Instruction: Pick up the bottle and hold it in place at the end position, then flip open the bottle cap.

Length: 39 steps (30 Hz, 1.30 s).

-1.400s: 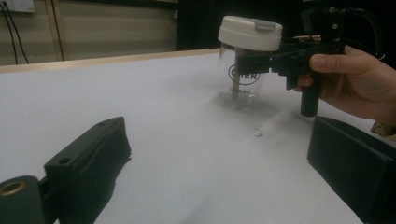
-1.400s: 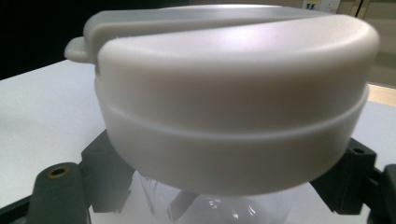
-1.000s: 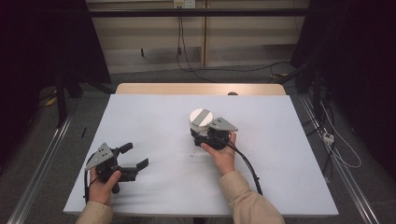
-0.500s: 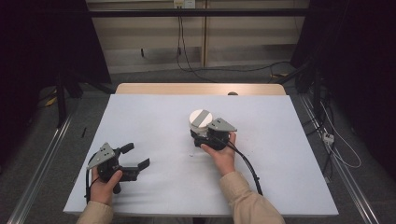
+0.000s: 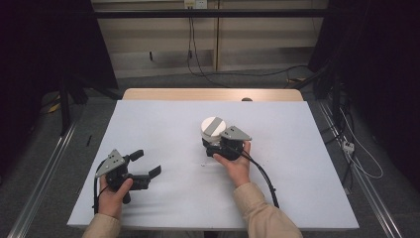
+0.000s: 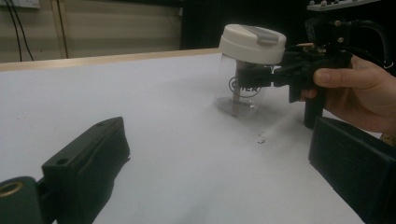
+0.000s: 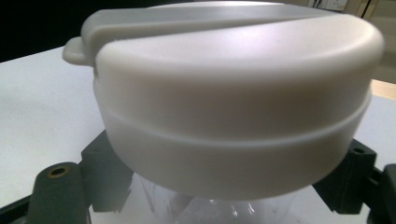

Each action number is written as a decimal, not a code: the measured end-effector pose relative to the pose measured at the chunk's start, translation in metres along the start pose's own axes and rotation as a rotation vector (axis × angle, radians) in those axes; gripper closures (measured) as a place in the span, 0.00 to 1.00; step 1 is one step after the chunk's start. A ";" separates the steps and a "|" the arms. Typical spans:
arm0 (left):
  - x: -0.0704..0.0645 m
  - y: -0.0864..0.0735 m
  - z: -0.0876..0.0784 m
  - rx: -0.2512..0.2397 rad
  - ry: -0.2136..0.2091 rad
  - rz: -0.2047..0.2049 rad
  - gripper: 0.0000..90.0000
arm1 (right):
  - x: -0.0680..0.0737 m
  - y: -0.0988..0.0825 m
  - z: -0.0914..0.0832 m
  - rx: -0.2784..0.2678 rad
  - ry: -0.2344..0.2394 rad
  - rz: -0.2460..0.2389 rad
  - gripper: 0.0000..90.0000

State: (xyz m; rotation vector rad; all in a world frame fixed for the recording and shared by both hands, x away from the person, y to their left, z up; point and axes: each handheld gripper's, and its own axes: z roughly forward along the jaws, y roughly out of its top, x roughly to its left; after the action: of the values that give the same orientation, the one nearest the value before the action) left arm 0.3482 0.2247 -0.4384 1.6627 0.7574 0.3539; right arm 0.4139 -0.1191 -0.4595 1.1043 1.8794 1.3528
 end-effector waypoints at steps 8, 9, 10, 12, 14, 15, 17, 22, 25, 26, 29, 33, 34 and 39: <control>-0.001 0.003 0.006 0.009 -0.002 0.005 0.05 | 0.000 0.000 0.000 0.000 0.004 0.002 0.21; -0.002 0.003 0.007 0.008 -0.001 0.005 0.05 | 0.000 0.000 0.000 -0.001 0.004 0.001 0.21; -0.002 0.004 0.007 0.007 0.000 0.005 0.05 | -0.001 0.000 0.000 -0.001 0.003 0.002 0.21; -0.002 0.005 0.009 0.005 -0.002 0.001 0.05 | -0.001 0.000 0.000 0.000 0.004 0.005 0.21; -0.003 0.006 0.010 0.005 -0.004 0.003 0.05 | -0.001 0.000 0.000 -0.001 0.003 0.001 0.21; -0.004 0.007 0.011 0.010 -0.002 0.009 0.05 | -0.001 0.000 0.000 0.000 0.003 0.002 0.21; -0.005 0.008 0.014 0.012 -0.005 0.016 0.05 | -0.001 0.000 0.000 -0.001 0.004 0.002 0.21; -0.008 0.010 0.019 0.012 -0.020 0.026 0.04 | -0.001 0.000 0.000 0.001 0.005 0.003 0.21; -0.009 0.011 0.021 0.014 -0.023 0.026 0.04 | -0.001 0.000 0.000 0.002 0.005 0.001 0.21; -0.009 0.011 0.021 0.013 -0.023 0.025 0.04 | -0.001 0.000 0.000 0.001 0.005 0.000 0.21; -0.009 0.012 0.023 0.014 -0.029 0.032 0.04 | -0.001 0.000 0.000 0.001 0.005 0.003 0.21; -0.010 0.014 0.025 0.008 -0.039 0.031 0.04 | -0.001 0.000 0.000 0.002 0.005 0.002 0.21; -0.011 0.015 0.025 0.007 -0.039 0.033 0.04 | -0.001 0.000 0.000 0.003 0.005 0.003 0.21; -0.012 0.018 0.030 0.011 -0.039 0.039 0.04 | -0.001 0.000 0.000 0.004 0.004 0.002 0.21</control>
State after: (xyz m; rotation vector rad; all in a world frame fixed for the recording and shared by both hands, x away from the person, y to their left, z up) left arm 0.3628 0.1926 -0.4263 1.6920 0.6997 0.3439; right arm 0.4140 -0.1200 -0.4595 1.1061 1.8852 1.3535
